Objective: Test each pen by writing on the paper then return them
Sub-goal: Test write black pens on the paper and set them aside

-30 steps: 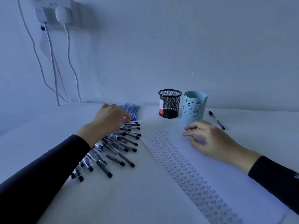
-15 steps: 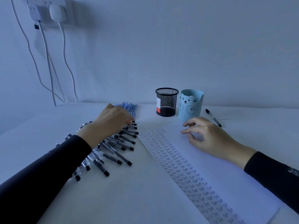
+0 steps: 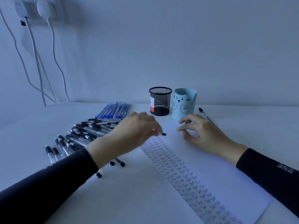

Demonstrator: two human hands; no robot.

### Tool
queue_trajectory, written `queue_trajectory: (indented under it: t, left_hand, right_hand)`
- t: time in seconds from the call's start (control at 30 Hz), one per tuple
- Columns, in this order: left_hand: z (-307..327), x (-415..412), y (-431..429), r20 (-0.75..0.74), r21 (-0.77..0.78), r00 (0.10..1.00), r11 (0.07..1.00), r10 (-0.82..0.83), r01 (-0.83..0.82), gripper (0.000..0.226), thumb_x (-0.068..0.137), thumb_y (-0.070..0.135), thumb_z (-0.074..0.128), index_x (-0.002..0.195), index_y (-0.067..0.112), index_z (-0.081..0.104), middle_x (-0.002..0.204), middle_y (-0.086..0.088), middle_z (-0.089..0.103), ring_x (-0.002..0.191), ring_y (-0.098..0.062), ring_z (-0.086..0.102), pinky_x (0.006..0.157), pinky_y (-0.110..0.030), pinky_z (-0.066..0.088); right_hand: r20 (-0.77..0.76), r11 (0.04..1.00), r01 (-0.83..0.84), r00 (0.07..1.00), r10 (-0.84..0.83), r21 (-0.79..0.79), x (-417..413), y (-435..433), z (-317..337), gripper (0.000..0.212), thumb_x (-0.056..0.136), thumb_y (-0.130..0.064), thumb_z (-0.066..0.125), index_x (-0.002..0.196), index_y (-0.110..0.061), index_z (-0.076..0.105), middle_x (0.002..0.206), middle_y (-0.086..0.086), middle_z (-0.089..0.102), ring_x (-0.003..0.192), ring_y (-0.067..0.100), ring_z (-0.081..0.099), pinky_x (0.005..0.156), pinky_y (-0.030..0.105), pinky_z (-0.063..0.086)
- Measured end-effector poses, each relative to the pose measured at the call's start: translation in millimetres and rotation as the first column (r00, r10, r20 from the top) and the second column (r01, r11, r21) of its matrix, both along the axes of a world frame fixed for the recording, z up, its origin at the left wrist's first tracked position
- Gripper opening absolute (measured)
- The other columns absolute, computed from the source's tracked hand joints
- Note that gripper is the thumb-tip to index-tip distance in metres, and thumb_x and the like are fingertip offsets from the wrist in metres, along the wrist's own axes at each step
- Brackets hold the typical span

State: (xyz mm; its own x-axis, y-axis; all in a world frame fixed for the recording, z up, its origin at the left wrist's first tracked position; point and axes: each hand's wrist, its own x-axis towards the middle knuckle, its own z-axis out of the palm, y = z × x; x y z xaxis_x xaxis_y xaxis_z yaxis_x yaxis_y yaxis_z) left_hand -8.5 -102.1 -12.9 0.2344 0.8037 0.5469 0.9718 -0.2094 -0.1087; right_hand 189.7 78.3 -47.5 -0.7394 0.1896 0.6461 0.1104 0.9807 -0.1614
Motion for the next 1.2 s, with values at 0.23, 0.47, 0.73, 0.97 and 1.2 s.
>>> queue_trajectory:
  t: [0.23, 0.47, 0.73, 0.97, 1.2]
  left_hand:
    - [2, -15, -2, 0.24, -0.103, 0.959, 0.986, 0.151, -0.129, 0.037, 0.093, 0.029, 0.058, 0.13, 0.029, 0.06, 0.116, 0.006, 0.068, 0.095, -0.01, 0.065, 0.088, -0.038, 0.055]
    - [3, -48, -11, 0.278, -0.163, 0.861, 0.904, 0.425, -0.394, 0.027, 0.099, 0.025, 0.054, 0.122, 0.031, 0.066, 0.116, 0.013, 0.067, 0.097, -0.006, 0.062, 0.077, -0.024, 0.047]
    - [-2, -34, -12, 0.201, -0.325, 0.887, 0.882, 0.416, -0.34, 0.034, 0.095, 0.053, 0.046, 0.124, 0.042, 0.059, 0.121, 0.023, 0.059, 0.108, -0.001, 0.057, 0.086, -0.03, 0.051]
    - [0, -26, -14, 0.065, -0.457, 0.903, 0.817, 0.425, -0.351, 0.074, 0.069, 0.088, 0.019, 0.127, 0.054, 0.051, 0.14, 0.027, 0.046, 0.128, -0.001, 0.044, 0.107, -0.036, 0.034]
    - [2, -22, -16, 0.027, -0.559, 0.883, 0.739, 0.469, -0.376, 0.067, 0.079, 0.08, 0.022, 0.141, 0.056, 0.033, 0.154, 0.024, 0.027, 0.142, -0.005, 0.029, 0.116, -0.033, 0.018]
  right_hand:
    - [0.131, 0.962, 0.043, 0.991, -0.007, -0.269, -8, -25, 17, 0.049, 0.086, -0.062, 0.052, 0.112, -0.027, 0.073, 0.112, -0.017, 0.058, 0.108, -0.002, 0.048, 0.094, 0.024, 0.043]
    - [0.187, 0.964, 0.01, 0.981, 0.041, -0.265, -14, -41, 17, 0.021, 0.08, -0.044, 0.076, 0.086, -0.025, 0.077, 0.112, -0.011, 0.062, 0.102, 0.003, 0.053, 0.088, 0.021, 0.041]
    - [-0.314, 0.119, -0.319, 0.947, 0.063, -0.94, -3, -31, 74, 0.011, 0.097, -0.033, 0.053, 0.102, -0.024, 0.059, 0.103, 0.01, 0.071, 0.09, 0.025, 0.067, 0.091, 0.044, 0.053]
    - [-0.181, -0.169, -0.162, 0.978, 0.102, -0.972, -13, -40, 87, 0.062, 0.082, -0.075, 0.044, 0.107, -0.023, 0.067, 0.056, -0.005, 0.014, 0.05, 0.015, 0.011, 0.052, 0.027, 0.013]
    - [-0.165, -0.117, -0.161, 0.986, 0.024, -0.98, -41, -37, 99, 0.056, 0.08, -0.068, 0.045, 0.084, -0.016, 0.065, 0.05, -0.007, 0.013, 0.043, 0.013, 0.004, 0.047, 0.022, 0.006]
